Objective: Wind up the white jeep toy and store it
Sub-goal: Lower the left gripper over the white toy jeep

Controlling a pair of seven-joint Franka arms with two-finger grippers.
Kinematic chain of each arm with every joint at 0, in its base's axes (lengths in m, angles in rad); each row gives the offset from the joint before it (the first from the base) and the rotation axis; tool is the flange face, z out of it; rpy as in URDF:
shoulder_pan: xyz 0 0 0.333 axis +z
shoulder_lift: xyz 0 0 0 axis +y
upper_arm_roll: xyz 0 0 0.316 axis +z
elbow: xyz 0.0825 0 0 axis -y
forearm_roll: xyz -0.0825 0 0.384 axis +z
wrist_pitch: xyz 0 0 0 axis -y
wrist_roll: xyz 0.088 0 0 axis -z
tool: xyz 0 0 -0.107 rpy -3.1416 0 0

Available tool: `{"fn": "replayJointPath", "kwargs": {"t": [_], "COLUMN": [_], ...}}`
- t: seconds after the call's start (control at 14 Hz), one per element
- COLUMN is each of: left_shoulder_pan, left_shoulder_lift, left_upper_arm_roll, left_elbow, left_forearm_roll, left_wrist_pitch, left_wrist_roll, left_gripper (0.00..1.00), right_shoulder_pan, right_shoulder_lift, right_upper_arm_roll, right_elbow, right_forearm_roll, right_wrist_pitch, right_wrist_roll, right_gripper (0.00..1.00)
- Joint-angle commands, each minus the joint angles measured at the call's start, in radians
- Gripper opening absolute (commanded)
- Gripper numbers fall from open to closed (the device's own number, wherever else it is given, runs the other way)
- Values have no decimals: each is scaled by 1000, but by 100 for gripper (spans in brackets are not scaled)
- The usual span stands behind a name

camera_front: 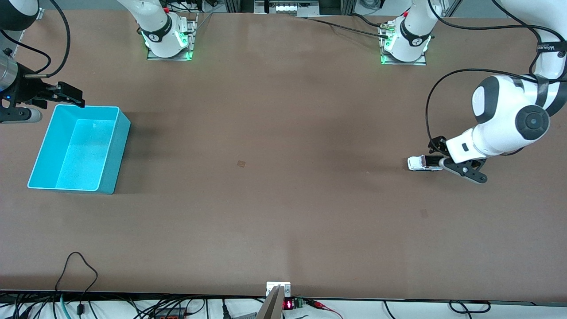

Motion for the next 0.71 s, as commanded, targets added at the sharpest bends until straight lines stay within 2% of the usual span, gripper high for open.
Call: {"fn": "replayJointPath", "kwargs": {"t": [0.0,0.21,0.5,0.64], "left_shoulder_pan": [2,5,-1,6], "left_shoulder_lift": [-22,-12,15,37], "left_upper_arm_roll": [-3,-3,-14,-14], "left_elbow": [-57,-95,-134,-138], "left_forearm_roll": [81,82,84,84], "left_wrist_pitch": [81,186,204,268], "left_wrist_roll": [197,436,544,642], "left_gripper": [100,100,100,100], "right_shoulder_pan": [2,4,1,1], "right_shoulder_lift": [-6,-6,-6,-6], "right_upper_arm_roll": [3,5,5,5], "right_elbow": [-15,-15,-15,-15], "right_forearm_roll": [-12,-12,-12,-9], "right_wrist_pitch": [15,16,13,13], "right_wrist_roll": [6,6,8,6], "right_gripper": [100,100,100,100]}}
